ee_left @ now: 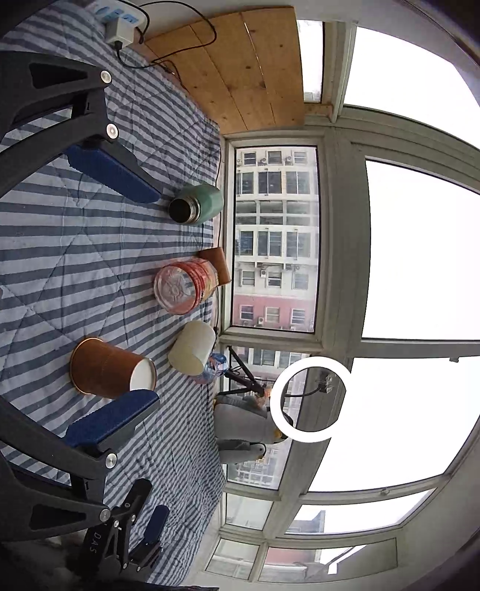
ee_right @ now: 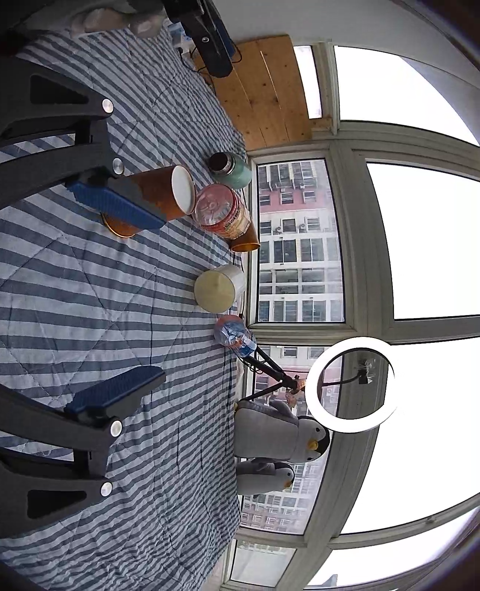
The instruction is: Flip cup upside down
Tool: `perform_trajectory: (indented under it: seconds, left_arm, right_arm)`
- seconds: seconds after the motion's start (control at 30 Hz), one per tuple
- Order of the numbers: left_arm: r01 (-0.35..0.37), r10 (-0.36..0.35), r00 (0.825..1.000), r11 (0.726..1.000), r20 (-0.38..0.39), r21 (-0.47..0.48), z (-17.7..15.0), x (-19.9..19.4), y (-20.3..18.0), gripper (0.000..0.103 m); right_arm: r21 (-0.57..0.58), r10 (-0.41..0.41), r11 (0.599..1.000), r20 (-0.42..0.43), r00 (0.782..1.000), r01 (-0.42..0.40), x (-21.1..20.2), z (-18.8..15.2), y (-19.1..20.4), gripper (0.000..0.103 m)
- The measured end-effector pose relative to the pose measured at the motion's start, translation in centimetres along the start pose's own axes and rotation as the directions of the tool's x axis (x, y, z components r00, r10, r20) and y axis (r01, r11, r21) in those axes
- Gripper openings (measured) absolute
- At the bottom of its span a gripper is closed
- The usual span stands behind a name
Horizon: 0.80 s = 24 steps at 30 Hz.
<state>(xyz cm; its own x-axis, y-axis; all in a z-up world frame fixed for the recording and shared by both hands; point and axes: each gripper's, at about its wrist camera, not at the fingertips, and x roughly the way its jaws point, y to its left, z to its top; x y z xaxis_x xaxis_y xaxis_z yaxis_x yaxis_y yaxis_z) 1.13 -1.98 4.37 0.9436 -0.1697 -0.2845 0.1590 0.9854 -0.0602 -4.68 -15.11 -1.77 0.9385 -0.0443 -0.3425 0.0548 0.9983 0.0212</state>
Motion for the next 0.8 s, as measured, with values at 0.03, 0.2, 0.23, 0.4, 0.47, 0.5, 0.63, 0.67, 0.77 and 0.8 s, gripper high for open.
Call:
perform_trajectory:
  seconds: [0.03, 0.2, 0.23, 0.4, 0.47, 0.5, 0.63, 0.67, 0.77, 0.8]
  left_arm:
    - [-0.015, 0.015, 1.0, 1.0, 0.013, -0.005, -0.3, -0.4, 0.3, 0.102]
    - [-0.089, 0.089, 0.992, 0.996, 0.087, -0.001, -1.4, -1.8, 0.8, 0.102]
    - [-0.101, 0.1, 0.989, 0.995, 0.105, 0.006, -1.5, -2.0, 0.7, 0.102]
    - [-0.114, 0.113, 0.984, 0.993, 0.138, 0.002, -2.0, -2.1, 0.5, 0.102]
    - [-0.11, 0.109, 0.984, 0.994, 0.14, -0.002, -2.1, -1.9, 0.5, 0.102]
    - [-0.109, 0.109, 0.985, 0.994, 0.137, -0.002, -2.2, -1.7, 0.4, 0.102]
    - [-0.13, 0.128, 0.981, 0.992, 0.145, 0.002, -2.4, -1.2, 0.1, 0.102]
    - [-0.139, 0.136, 0.979, 0.99, 0.152, 0.005, -2.5, -1.1, 0.0, 0.102]
    - [-0.158, 0.156, 0.973, 0.987, 0.169, 0.0, -2.6, -1.0, -0.1, 0.102]
    - [-0.16, 0.158, 0.973, 0.987, 0.17, -0.001, -2.6, -0.9, -0.1, 0.102]
  right_arm:
    - [-0.002, -0.007, 1.0, 0.018, 1.0, 0.007, -0.3, 0.0, 0.2, 0.074]
    - [0.003, -0.029, 1.0, 0.093, 0.995, 0.029, -1.1, -0.1, 0.7, 0.078]
    - [0.004, -0.036, 0.999, 0.106, 0.994, 0.036, -1.2, -0.1, 0.8, 0.078]
    - [0.0, -0.056, 0.998, 0.144, 0.988, 0.057, -1.5, -0.3, 1.3, 0.079]
    - [0.008, -0.059, 0.998, 0.156, 0.986, 0.059, -1.6, -0.3, 1.3, 0.079]
    - [0.012, -0.061, 0.998, 0.161, 0.985, 0.06, -1.6, -0.2, 1.3, 0.079]
    - [0.03, -0.069, 0.997, 0.19, 0.979, 0.065, -1.7, -0.2, 1.3, 0.079]
    - [0.031, -0.074, 0.997, 0.201, 0.977, 0.069, -1.8, -0.2, 1.3, 0.079]
    - [0.03, -0.089, 0.996, 0.232, 0.969, 0.084, -2.1, -0.3, 1.5, 0.079]
    - [0.032, -0.095, 0.995, 0.242, 0.966, 0.09, -2.3, -0.4, 1.5, 0.079]
